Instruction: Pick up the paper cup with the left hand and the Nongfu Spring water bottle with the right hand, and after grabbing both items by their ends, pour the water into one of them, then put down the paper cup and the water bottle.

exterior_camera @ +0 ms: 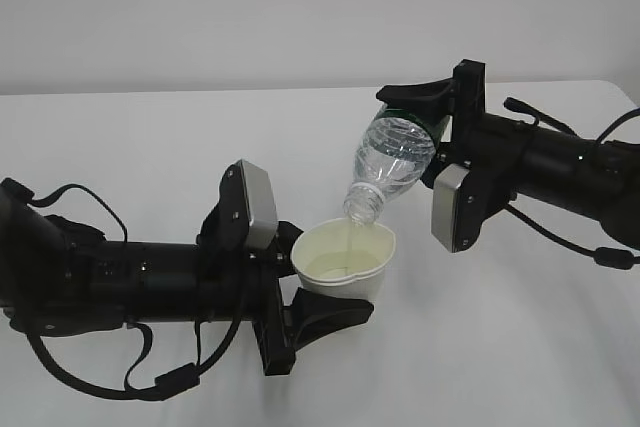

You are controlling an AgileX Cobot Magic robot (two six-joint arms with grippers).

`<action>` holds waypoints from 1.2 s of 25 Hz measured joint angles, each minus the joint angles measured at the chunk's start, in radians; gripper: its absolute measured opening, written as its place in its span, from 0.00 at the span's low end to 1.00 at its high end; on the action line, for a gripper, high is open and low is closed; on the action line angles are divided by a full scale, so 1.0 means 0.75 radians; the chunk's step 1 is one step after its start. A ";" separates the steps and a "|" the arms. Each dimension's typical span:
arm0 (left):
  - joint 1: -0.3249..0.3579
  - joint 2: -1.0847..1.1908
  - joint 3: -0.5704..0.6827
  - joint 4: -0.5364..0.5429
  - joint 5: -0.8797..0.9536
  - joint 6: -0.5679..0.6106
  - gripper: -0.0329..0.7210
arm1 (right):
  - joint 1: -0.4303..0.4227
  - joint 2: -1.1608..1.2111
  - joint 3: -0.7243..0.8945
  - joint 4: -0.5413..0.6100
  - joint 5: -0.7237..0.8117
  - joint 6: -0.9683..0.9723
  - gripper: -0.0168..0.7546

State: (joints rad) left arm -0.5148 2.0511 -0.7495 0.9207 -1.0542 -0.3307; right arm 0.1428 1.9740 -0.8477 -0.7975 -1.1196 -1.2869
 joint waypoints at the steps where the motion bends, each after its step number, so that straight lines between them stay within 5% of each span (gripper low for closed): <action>1: 0.000 0.000 0.000 0.000 0.000 0.000 0.65 | 0.000 0.000 0.000 0.000 0.000 0.000 0.63; 30: 0.000 0.000 0.000 0.003 0.000 -0.001 0.65 | 0.000 0.000 0.000 0.000 0.000 -0.026 0.63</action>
State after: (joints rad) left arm -0.5148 2.0511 -0.7495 0.9230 -1.0542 -0.3312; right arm 0.1428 1.9740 -0.8477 -0.7975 -1.1196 -1.3067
